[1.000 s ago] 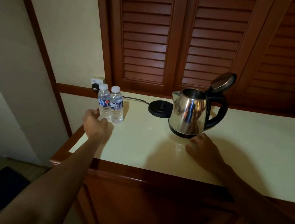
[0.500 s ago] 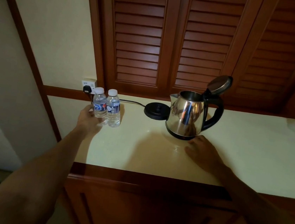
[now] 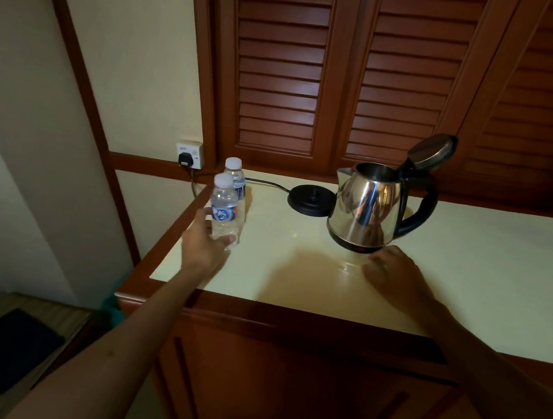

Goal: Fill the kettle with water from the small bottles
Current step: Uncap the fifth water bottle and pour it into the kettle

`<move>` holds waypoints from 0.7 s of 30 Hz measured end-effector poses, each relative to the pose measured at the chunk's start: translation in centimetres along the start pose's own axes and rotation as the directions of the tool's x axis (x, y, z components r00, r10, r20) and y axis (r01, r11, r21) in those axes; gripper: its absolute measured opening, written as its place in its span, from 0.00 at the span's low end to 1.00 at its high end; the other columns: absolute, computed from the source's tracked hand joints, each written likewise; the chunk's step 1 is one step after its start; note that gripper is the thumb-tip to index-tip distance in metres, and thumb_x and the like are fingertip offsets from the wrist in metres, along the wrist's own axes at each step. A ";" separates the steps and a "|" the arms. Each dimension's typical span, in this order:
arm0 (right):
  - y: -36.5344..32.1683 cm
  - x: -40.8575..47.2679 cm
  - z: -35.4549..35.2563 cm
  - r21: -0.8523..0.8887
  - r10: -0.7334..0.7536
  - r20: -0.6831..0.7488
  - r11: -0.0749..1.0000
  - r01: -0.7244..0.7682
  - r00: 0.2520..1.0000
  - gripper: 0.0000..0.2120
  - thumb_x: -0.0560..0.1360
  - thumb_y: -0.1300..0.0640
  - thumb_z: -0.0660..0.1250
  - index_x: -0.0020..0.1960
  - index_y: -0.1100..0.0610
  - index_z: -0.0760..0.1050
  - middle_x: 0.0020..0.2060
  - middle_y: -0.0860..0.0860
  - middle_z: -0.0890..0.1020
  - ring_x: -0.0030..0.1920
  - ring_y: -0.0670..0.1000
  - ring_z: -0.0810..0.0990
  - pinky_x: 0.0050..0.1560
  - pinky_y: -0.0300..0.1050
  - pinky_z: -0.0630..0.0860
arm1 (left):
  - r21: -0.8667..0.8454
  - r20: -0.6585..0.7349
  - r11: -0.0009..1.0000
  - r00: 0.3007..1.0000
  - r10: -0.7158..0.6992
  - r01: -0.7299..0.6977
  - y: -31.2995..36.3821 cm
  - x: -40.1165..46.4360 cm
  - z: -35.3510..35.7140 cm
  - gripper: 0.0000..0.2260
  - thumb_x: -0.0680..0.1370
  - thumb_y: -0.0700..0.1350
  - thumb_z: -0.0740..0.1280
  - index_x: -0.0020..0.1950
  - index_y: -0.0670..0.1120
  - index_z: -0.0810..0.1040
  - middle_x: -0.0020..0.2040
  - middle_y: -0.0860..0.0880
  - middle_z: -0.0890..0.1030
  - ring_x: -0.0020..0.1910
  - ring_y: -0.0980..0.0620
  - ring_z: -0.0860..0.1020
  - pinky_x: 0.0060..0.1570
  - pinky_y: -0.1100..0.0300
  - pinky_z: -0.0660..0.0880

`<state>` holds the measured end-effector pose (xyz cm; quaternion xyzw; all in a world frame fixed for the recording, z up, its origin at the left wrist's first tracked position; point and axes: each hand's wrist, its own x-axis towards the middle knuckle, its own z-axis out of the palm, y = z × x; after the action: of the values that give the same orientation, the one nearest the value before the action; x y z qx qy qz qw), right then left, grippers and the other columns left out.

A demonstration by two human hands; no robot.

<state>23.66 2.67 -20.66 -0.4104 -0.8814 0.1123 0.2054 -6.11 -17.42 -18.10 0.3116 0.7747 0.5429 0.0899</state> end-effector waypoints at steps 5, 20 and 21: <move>-0.2 -0.4 -0.2 -0.014 0.027 -0.015 1.000 -0.027 1.000 0.16 0.75 0.47 0.63 0.57 0.56 0.78 0.55 0.52 0.79 0.51 0.50 0.77 0.52 0.48 0.75 | -0.085 0.185 0.996 0.981 0.054 -0.039 2.0 -2.9 3.5 0.26 0.73 0.38 0.76 0.68 0.47 0.71 0.61 0.47 0.81 0.52 0.52 0.79 0.52 0.59 0.77; -2.1 0.6 -4.1 0.347 0.085 0.025 0.934 -0.089 0.996 0.08 0.77 0.61 0.62 0.52 0.57 0.79 0.42 0.52 0.81 0.41 0.49 0.78 0.42 0.43 0.74 | -0.163 0.517 0.978 0.833 0.200 -0.133 5.5 -5.0 13.1 0.27 0.69 0.42 0.80 0.62 0.49 0.70 0.63 0.47 0.81 0.60 0.50 0.80 0.61 0.55 0.77; -2.8 0.9 -4.8 0.371 0.054 -0.029 0.928 -0.039 0.998 0.08 0.77 0.62 0.61 0.51 0.58 0.79 0.42 0.53 0.81 0.41 0.49 0.79 0.42 0.44 0.75 | -0.166 0.511 0.978 0.837 0.198 -0.130 5.3 -5.0 13.2 0.27 0.68 0.42 0.80 0.62 0.48 0.71 0.62 0.47 0.81 0.60 0.51 0.81 0.62 0.56 0.77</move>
<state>23.43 1.71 -15.15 -0.3872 -0.8303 0.2733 0.2933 6.17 -8.79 -19.50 0.5068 0.6558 0.4900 0.2700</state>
